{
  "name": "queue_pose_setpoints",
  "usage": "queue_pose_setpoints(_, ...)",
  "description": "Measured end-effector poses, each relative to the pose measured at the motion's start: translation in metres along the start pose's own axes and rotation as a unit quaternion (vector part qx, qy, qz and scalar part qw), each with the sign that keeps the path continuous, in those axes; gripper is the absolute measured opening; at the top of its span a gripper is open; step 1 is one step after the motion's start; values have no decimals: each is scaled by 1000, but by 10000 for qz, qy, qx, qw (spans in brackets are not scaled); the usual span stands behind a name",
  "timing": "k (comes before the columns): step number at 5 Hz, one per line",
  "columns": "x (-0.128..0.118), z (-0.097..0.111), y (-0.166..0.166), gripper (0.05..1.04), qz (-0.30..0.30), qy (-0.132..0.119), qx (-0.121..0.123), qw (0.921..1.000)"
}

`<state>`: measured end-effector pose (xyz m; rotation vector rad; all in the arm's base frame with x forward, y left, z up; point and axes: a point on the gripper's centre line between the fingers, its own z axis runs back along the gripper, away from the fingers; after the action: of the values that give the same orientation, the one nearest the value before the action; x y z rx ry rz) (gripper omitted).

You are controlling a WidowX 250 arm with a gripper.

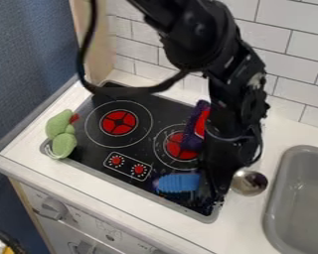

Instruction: Move the blue spoon to the top left side of the stove

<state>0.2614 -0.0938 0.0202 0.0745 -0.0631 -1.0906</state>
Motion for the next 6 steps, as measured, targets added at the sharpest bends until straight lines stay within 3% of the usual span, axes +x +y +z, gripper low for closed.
queue_pose_setpoints(1, -14, 18, 15, 362, 234, 118, 202, 9995)
queue_pose_setpoints(3, -61, 43, 80, 362, 363, 118, 538, 9978)
queue_pose_setpoints(4, -80, 41, 113, 362, 445, 223, 650, 9966)
queue_pose_setpoints(5, -92, 31, 139, 362, 319, 482, 682, 9960)
queue_pose_setpoints(6, -105, 23, 160, 361, -150, 628, 589, 9962)
